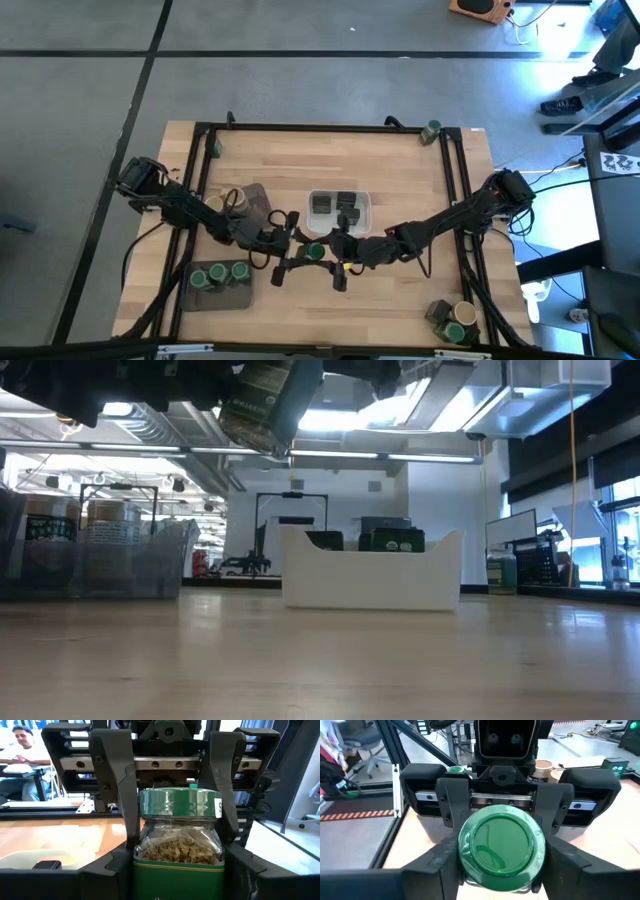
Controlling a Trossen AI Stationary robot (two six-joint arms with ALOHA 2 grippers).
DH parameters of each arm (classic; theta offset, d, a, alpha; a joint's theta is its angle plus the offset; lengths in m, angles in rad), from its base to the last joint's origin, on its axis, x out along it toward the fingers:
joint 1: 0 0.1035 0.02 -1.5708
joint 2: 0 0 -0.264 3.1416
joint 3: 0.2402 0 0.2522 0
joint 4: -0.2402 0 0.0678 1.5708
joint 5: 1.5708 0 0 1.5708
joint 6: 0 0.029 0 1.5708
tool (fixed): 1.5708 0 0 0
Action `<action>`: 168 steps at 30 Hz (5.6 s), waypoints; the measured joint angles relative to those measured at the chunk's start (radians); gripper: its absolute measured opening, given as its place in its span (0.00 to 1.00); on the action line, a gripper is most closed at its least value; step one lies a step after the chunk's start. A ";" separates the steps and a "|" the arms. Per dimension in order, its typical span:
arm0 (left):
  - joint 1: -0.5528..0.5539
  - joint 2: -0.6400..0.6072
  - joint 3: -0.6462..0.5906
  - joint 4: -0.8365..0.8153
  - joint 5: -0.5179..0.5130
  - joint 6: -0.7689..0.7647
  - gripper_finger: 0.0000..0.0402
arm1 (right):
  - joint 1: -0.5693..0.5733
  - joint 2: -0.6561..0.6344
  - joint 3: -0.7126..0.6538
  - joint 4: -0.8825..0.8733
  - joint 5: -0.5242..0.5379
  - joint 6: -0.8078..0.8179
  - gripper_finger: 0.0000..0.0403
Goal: Sort spices by type
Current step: Put the green seasoning bottle into the bottom black bin
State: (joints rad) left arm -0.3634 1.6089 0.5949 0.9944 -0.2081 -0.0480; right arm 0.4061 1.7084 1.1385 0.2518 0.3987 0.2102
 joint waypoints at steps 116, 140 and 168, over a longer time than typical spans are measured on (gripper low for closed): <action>0.026 0.093 0.217 -0.455 -0.004 -0.157 0.94 | 0.268 -0.087 -0.153 -0.768 0.359 0.596 0.83; 0.025 0.267 0.457 -0.857 0.029 -0.144 0.86 | 0.267 -0.087 -0.152 -0.774 0.405 0.595 0.83; -0.224 -0.160 0.456 -1.282 -0.180 -0.174 0.47 | 0.254 -0.087 -0.152 -0.720 0.535 0.589 0.83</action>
State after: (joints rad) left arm -0.5876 1.4493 1.0512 -0.2877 -0.3880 -0.2222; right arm 0.6598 1.6212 0.9863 -0.4685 0.9339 0.7996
